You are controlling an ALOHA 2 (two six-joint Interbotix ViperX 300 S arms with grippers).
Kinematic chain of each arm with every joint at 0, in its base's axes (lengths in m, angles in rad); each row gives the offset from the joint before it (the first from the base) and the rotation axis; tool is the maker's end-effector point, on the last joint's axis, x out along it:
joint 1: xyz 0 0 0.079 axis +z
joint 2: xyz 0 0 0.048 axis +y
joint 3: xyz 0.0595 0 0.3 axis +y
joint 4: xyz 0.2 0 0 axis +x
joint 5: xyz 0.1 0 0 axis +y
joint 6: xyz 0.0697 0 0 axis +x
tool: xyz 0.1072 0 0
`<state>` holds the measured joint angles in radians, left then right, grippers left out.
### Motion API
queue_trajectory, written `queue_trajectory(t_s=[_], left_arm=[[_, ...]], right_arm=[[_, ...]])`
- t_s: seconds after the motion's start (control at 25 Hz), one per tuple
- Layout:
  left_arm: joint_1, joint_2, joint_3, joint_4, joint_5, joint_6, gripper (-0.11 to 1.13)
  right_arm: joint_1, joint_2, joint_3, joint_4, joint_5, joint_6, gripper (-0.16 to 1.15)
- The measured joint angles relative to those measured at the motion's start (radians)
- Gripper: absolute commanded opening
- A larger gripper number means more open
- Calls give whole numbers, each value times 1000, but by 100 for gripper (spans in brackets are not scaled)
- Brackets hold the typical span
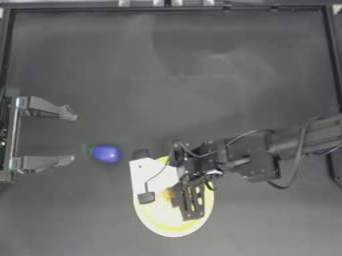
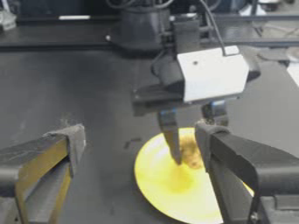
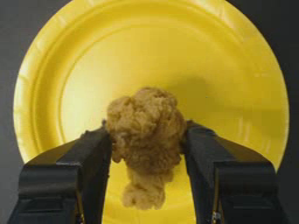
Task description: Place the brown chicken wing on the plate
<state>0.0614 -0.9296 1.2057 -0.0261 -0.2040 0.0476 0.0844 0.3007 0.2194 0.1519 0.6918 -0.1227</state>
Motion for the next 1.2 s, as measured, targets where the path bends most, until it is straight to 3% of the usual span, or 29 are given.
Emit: queue_trajectory(t_s=[0.32, 0.44, 0.56, 0.76, 1.2], left_arm=[[3, 2, 2, 0, 2, 0, 103], [3, 2, 2, 0, 2, 0, 103], [5, 2, 0, 0, 2, -2, 103], [5, 2, 0, 0, 2, -2, 103], [14, 2, 0, 0, 0, -2, 103]], right_arm=[[8, 29, -14, 9, -2, -2, 41], [8, 38, -25, 17, -2, -3, 47], [6, 40, -29, 20, 0, -3, 64], [8, 40, -31, 37, 3, -5, 106], [8, 37, -31, 44, 37, -3, 101]])
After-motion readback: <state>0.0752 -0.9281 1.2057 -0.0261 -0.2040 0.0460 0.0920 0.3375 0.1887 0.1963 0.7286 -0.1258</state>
